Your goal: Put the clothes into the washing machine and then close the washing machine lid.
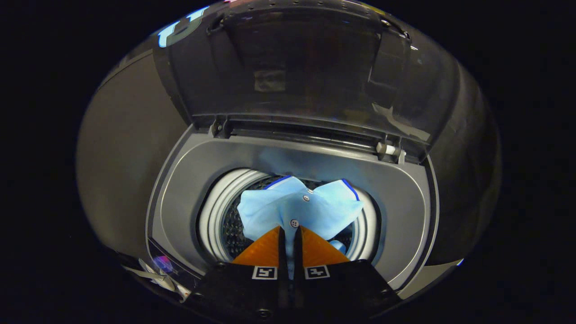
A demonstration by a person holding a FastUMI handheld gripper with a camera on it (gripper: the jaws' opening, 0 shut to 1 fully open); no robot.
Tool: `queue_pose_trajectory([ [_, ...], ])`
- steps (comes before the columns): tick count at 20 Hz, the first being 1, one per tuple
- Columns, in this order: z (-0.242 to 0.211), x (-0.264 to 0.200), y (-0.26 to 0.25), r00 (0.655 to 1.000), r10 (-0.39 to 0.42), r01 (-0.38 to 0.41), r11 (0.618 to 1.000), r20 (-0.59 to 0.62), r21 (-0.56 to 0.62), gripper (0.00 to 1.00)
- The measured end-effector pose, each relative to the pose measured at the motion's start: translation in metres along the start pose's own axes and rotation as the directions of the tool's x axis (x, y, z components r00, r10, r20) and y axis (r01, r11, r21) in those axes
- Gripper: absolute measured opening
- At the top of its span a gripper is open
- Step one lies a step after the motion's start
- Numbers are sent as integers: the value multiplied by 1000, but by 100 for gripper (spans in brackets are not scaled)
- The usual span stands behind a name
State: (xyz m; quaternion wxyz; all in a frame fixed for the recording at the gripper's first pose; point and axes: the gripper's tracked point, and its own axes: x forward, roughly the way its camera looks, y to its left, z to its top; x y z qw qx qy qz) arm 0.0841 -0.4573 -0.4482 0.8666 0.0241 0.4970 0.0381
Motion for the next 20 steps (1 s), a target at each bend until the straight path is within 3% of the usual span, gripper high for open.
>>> queue_pose_trajectory([
  [5,-4,-6,6,1000,23,-23,999,2,-24,9],
  [7,-2,-11,9,999,39,-39,999,12,9,23],
  [8,-1,-4,12,998,58,-59,998,28,25,48],
  [9,6,-36,5,998,45,-46,998,35,31,73],
  [10,8,-8,3,999,27,-28,999,44,34,98],
  [14,18,-20,-5,997,-7,3,999,77,43,100],
  [20,42,-58,-10,990,3,-12,998,138,67,100],
])
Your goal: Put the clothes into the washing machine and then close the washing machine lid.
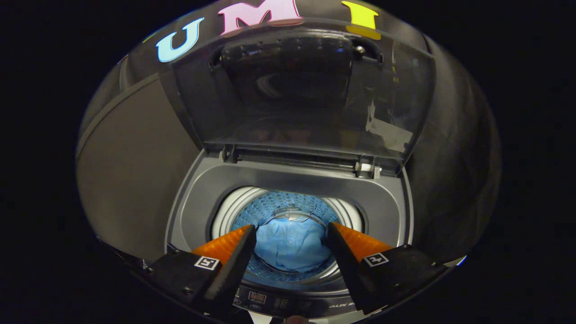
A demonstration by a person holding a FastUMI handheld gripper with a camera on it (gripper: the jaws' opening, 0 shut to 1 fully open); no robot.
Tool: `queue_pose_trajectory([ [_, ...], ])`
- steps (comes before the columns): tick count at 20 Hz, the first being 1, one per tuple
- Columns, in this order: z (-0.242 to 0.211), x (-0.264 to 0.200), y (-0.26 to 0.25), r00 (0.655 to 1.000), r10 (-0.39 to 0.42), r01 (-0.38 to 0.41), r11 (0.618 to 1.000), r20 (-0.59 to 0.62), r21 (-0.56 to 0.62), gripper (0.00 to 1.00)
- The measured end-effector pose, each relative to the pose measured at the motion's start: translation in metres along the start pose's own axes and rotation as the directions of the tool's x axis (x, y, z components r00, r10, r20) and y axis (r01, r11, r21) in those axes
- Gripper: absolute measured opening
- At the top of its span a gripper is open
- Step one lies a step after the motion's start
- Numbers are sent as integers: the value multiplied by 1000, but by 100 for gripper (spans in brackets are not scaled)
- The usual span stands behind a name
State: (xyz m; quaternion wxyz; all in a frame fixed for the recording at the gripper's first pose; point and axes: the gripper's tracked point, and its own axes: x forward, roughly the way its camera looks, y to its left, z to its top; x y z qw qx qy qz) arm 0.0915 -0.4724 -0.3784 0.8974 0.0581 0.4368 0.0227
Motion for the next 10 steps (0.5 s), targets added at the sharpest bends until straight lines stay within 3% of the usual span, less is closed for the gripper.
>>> queue_pose_trajectory([
  [7,90,-66,17,968,32,-12,997,250,-80,99],
  [10,126,-93,31,934,38,-13,997,354,-73,99],
])
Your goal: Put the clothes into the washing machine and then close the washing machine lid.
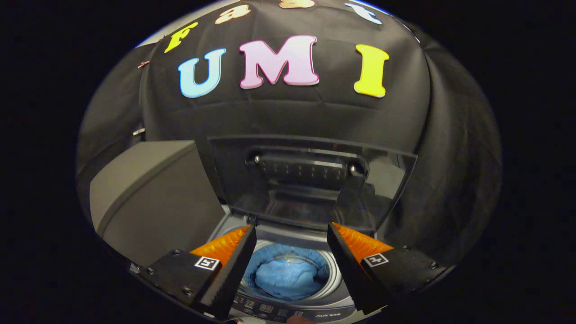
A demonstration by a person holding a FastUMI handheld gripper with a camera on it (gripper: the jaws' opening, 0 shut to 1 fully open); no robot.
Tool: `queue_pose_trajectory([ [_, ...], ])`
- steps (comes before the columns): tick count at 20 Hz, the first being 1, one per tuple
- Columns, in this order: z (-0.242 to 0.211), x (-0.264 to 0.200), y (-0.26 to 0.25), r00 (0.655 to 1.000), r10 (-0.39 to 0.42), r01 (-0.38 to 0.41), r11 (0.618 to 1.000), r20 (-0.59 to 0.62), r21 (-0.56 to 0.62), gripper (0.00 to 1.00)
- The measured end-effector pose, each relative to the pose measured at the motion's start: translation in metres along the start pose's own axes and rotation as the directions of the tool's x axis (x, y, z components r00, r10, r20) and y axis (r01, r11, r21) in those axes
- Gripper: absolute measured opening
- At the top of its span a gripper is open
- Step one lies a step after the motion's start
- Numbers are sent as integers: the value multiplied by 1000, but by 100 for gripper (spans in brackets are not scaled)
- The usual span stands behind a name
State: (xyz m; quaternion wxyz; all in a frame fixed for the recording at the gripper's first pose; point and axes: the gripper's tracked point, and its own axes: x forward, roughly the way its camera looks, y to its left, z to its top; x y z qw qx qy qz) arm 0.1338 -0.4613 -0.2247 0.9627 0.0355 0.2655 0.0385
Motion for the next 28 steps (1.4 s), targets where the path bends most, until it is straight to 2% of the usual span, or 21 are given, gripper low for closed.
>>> queue_pose_trajectory([
  [2,37,-13,2,993,-16,13,1000,121,27,99],
  [5,93,-39,2,957,-33,11,997,288,77,99],
  [9,120,-38,-1,919,-72,31,993,388,112,99],
  [11,135,-49,-7,897,-107,71,993,430,98,99],
  [13,145,-62,-9,877,-129,103,991,464,81,99],
  [18,154,-87,10,855,-93,97,995,511,19,99],
  [22,148,-86,31,872,-41,55,998,487,-15,99],
  [28,166,-92,34,855,-29,49,999,519,-24,98],
])
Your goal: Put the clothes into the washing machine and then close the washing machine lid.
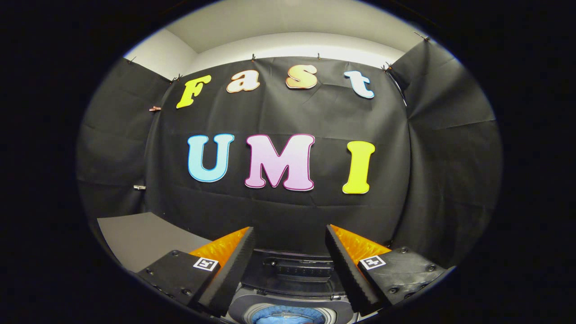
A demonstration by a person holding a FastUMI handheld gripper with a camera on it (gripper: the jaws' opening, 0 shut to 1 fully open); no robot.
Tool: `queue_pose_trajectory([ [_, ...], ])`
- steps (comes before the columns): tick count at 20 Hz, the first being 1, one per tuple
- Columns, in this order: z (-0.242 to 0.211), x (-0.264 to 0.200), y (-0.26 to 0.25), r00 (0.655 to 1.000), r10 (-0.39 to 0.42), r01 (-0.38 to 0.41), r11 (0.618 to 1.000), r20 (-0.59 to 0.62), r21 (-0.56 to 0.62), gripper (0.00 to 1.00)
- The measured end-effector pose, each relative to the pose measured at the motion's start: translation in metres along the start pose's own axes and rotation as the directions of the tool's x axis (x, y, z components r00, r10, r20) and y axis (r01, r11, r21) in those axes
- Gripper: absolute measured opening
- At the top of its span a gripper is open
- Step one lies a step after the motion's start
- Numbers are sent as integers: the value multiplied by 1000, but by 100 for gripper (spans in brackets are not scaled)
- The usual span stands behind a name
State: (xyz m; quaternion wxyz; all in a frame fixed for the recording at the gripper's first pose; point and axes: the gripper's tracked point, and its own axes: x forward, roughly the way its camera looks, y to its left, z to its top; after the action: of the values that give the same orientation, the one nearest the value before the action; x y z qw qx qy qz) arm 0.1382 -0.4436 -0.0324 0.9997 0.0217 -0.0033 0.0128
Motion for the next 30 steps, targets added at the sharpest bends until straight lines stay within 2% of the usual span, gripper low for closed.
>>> queue_pose_trajectory([
  [10,-40,-9,-1,992,11,-11,1000,-124,-3,98],
  [16,-40,-13,-12,996,-6,6,1000,-93,2,98],
  [18,-41,3,-16,997,-2,3,1000,-80,2,98],
  [21,-50,58,-27,990,-4,7,1000,-144,17,98],
  [23,-64,104,-38,979,-26,26,1000,-201,1,98],
  [25,-101,138,-44,951,-43,39,999,-307,-20,98],
  [27,-149,151,-52,900,-72,49,997,-430,-65,98],
  [30,-151,154,-50,880,-72,89,996,-470,12,100],
])
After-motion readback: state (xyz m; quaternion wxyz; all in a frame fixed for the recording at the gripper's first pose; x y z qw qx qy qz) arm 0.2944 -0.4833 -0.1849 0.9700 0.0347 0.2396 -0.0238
